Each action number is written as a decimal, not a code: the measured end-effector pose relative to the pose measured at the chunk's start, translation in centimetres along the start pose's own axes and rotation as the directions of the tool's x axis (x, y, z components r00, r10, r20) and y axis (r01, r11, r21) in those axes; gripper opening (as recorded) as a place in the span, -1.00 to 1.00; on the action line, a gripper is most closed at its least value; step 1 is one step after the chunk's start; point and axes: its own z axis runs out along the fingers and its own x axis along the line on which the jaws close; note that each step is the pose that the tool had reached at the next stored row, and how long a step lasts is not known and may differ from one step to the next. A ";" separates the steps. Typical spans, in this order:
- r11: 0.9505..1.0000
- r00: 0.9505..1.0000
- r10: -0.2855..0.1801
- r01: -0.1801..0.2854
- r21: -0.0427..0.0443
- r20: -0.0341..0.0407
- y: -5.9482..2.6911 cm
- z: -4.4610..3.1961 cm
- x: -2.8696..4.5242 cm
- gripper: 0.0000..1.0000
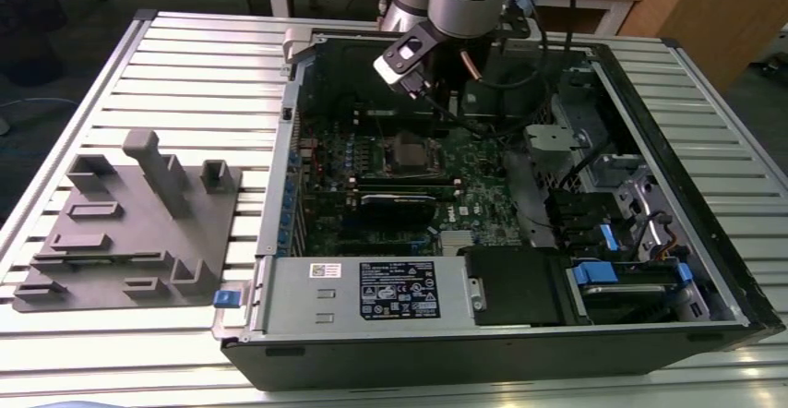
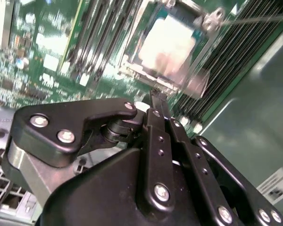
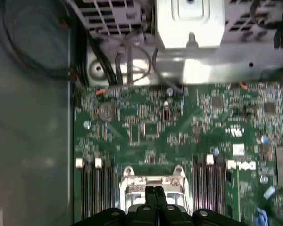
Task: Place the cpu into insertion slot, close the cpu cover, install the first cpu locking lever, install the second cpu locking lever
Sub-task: 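Close the cpu cover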
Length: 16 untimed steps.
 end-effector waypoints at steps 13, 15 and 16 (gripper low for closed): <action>1.000 1.000 0.001 -0.001 0.015 0.001 -0.35 0.09 -0.02 -0.79; 1.000 1.000 0.001 -0.001 0.021 0.001 -0.34 0.11 -0.01 -0.79; 1.000 1.000 0.001 -0.001 0.028 0.001 -0.34 0.11 -0.01 -0.79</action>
